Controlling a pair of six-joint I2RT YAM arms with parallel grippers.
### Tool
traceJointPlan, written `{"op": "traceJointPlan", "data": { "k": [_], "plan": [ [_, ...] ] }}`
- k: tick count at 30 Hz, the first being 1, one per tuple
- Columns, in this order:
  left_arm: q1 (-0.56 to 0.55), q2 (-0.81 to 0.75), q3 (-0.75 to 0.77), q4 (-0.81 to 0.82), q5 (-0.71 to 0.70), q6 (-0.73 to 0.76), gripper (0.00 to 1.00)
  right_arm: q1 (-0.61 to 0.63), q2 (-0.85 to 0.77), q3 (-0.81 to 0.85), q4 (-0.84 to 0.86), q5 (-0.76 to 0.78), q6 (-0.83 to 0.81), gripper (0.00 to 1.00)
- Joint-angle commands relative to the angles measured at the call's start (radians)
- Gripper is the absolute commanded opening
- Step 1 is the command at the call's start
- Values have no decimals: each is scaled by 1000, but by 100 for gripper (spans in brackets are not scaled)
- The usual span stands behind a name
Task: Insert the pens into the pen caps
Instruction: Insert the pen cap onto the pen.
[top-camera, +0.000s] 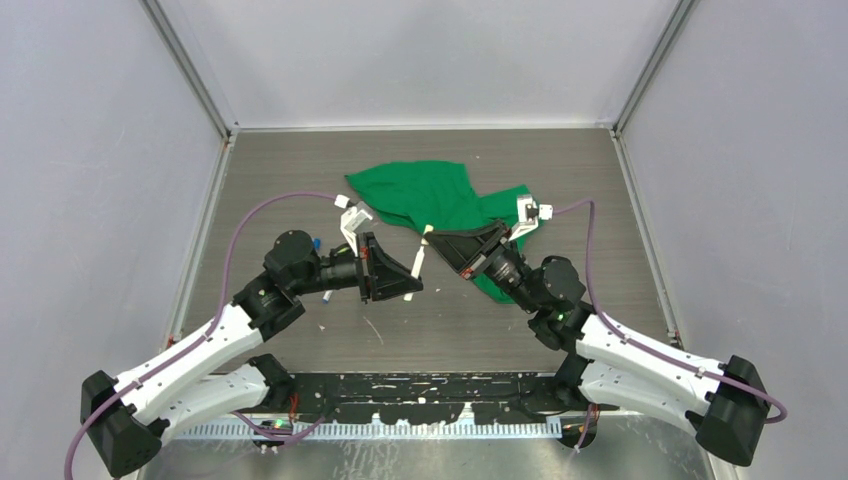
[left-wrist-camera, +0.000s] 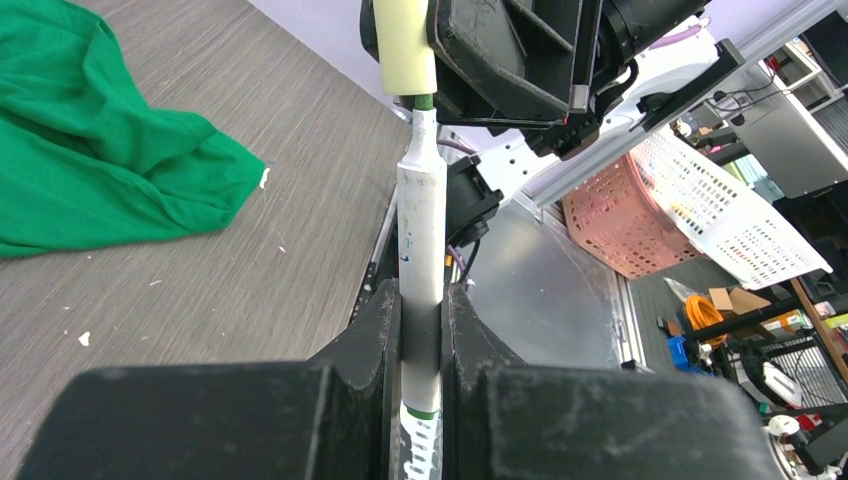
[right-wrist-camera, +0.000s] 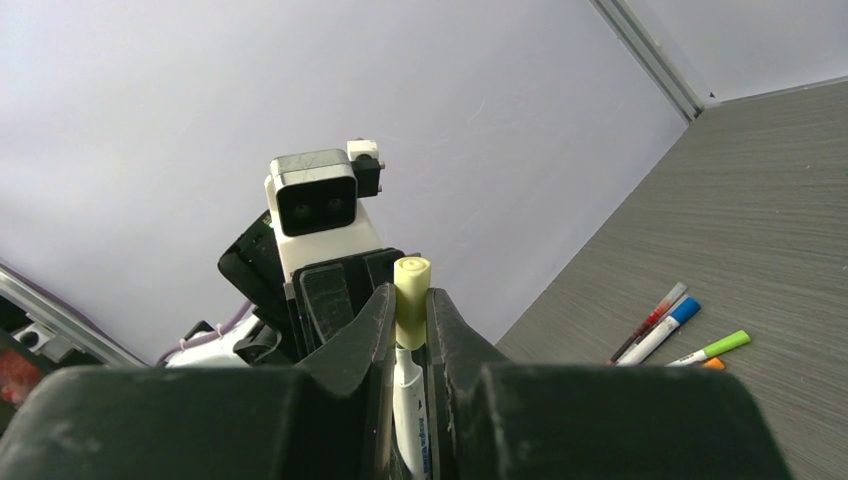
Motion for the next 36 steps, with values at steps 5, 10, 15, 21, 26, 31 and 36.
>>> {"op": "traceJointPlan", "data": {
  "k": [5,10,15,21,26,31,36],
  "plan": [
    [-4,-16,9,87,20,-11,0,-1,13,38,76,-31,-25,1],
    [-3,-27,6,86,-5,-5,0,-1,23,47,42,-90,-33,1],
    [-4,-40,3,87,-17,-3,0,-1,19,42,13,-147,-32,1],
    [-3,-34,11,125,-11,-11,0,0,4,25,-9,-211,-34,0],
    [-2,-22,13,176,-1,-31,0,-3,-5,4,-5,-233,-18,0],
    [-3,4,20,256,34,-73,0,-13,28,4,25,-291,12,0],
    [-1,5,16,299,16,-91,0,-13,47,5,17,-303,10,1]
  ]
}}
